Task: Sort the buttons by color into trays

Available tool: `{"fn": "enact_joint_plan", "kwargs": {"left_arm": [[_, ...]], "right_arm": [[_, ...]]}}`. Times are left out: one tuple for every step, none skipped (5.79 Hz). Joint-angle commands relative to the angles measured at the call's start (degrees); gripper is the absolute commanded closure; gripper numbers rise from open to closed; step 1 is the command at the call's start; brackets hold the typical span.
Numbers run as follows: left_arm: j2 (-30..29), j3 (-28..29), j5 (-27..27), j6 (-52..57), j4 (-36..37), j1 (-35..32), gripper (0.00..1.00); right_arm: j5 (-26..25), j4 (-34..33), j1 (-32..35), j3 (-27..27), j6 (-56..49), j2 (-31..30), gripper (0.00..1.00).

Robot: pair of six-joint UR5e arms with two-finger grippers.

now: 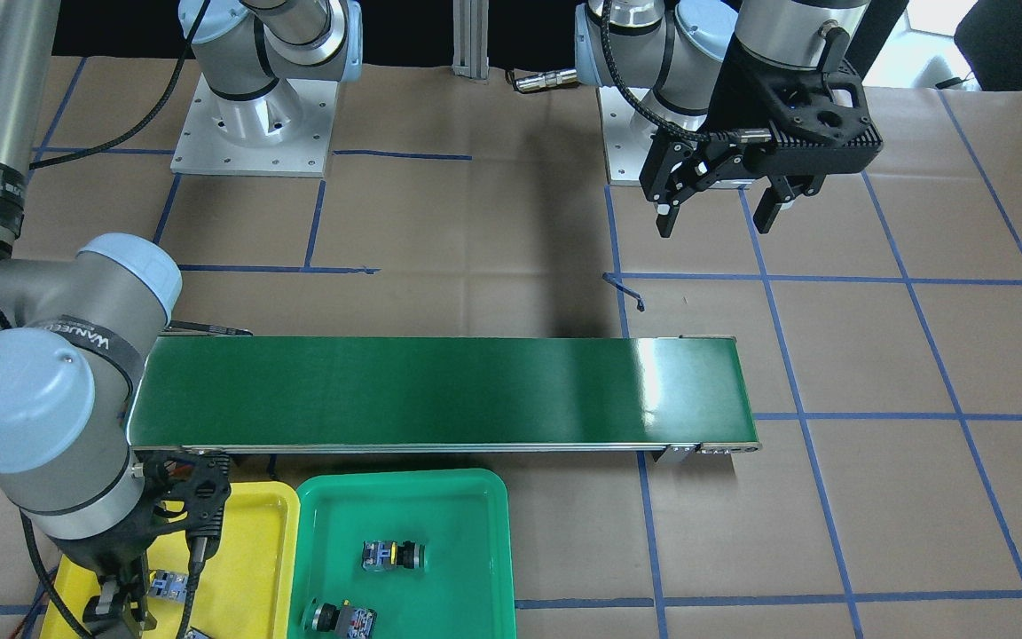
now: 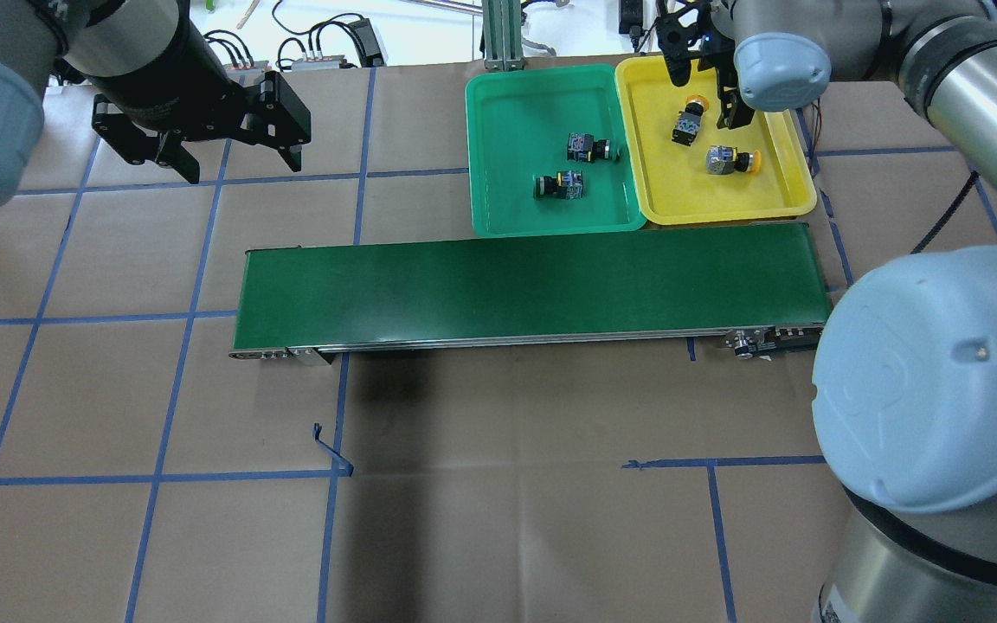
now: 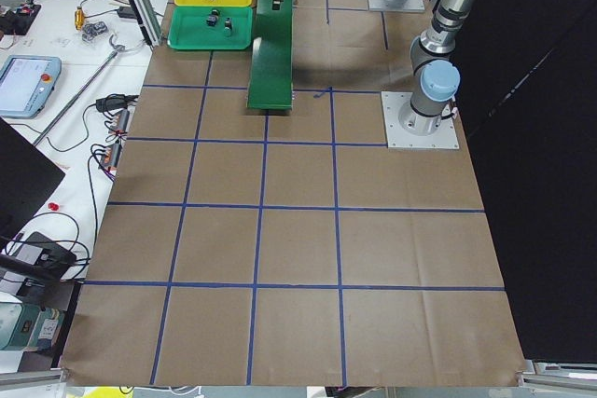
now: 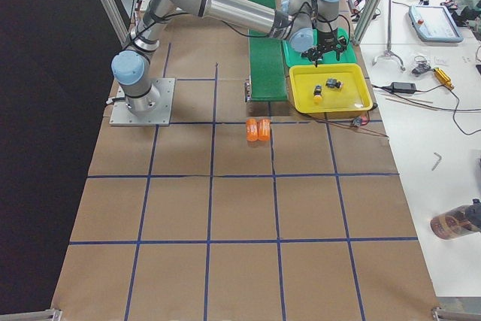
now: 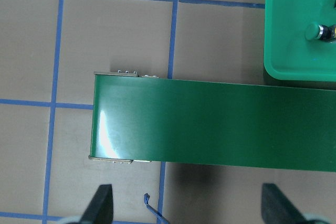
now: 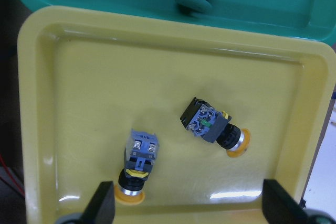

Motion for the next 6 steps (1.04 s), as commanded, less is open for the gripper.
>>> {"fn": "enact_joint_plan", "kwargs": {"left_arm": [[0.0, -0.1, -0.1, 0.0, 0.1, -0.2, 0.01], [0.1, -0.1, -0.1, 0.0, 0.1, -0.1, 0.01], [0.1, -0.1, -0.1, -0.1, 0.1, -0.1, 0.01], [0.1, -0.1, -0.1, 0.0, 0.1, -0.1, 0.01], [0.2, -0.3, -0.1, 0.0, 0.1, -0.1, 0.01], [0.3, -0.2, -0.1, 0.0, 0.1, -0.1, 0.01]], "right_arm": [[0.0, 11.6, 0.6, 0.3, 26.8, -7.5, 0.00], [0.8, 17.9, 0.8, 0.3, 41.4, -10.5, 0.00], [3.2, 20.5, 1.6, 0.3, 59.6, -13.3, 0.00], [3.4, 24.8, 2.9, 0.2, 73.7, -14.5, 0.00], [3.4, 27.0, 3.4, 0.2, 82.7, -15.4, 0.00], [3.3, 28.2, 3.3, 0.6, 91.2, -16.8, 0.00]]}}
